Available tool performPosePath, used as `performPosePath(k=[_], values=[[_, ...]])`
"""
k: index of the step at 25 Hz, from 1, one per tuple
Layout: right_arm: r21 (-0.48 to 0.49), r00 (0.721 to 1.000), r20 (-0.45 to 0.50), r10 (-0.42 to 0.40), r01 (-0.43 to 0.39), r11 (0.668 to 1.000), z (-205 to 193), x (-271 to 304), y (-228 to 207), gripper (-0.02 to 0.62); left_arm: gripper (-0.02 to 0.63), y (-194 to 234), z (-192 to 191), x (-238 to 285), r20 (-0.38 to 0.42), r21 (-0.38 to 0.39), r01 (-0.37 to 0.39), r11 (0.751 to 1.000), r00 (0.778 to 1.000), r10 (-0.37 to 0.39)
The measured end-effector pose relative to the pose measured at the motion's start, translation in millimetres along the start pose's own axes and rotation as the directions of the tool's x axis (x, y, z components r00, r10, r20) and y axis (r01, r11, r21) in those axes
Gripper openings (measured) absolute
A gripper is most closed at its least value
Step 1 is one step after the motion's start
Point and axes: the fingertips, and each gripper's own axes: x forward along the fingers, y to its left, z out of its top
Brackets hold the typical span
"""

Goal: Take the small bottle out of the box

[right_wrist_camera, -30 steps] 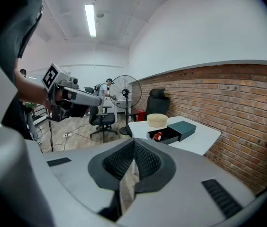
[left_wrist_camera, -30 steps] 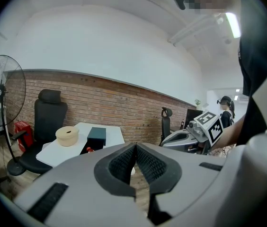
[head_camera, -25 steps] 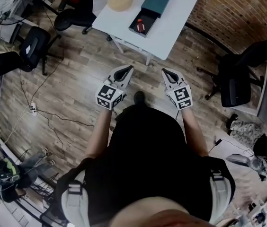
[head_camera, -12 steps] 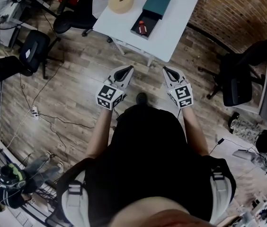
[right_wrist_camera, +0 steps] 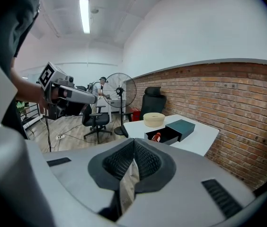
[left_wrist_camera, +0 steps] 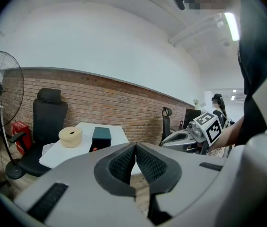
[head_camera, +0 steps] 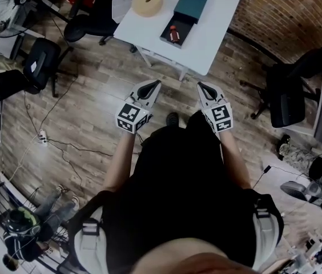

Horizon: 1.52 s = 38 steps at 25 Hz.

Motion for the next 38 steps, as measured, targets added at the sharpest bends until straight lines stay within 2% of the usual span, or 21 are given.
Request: performPosePath(k=[10, 21, 38], values=[[-0.016, 0.999, 0.011, 0.030, -0.030, 0.999, 9, 23, -2, -0.002, 0.020, 20, 0, -10, 0.001, -0.016, -0.056, 0.998, 0.998, 0.056], [-0.033, 0.998, -0.009, 0.069, -0.069, 0.997, 32, 61, -24, -0.002, 0.020, 53, 12, 2, -0.005, -0.051, -0.105, 0.993, 0.994, 0.105], [-0.090, 0.986, -0.040, 0.159, -0.162, 0.983, 59, 112, -88, -0.002, 0.020, 89, 35, 60, -0.002, -0.104, -0.191, 0.976, 0.981, 0.192]])
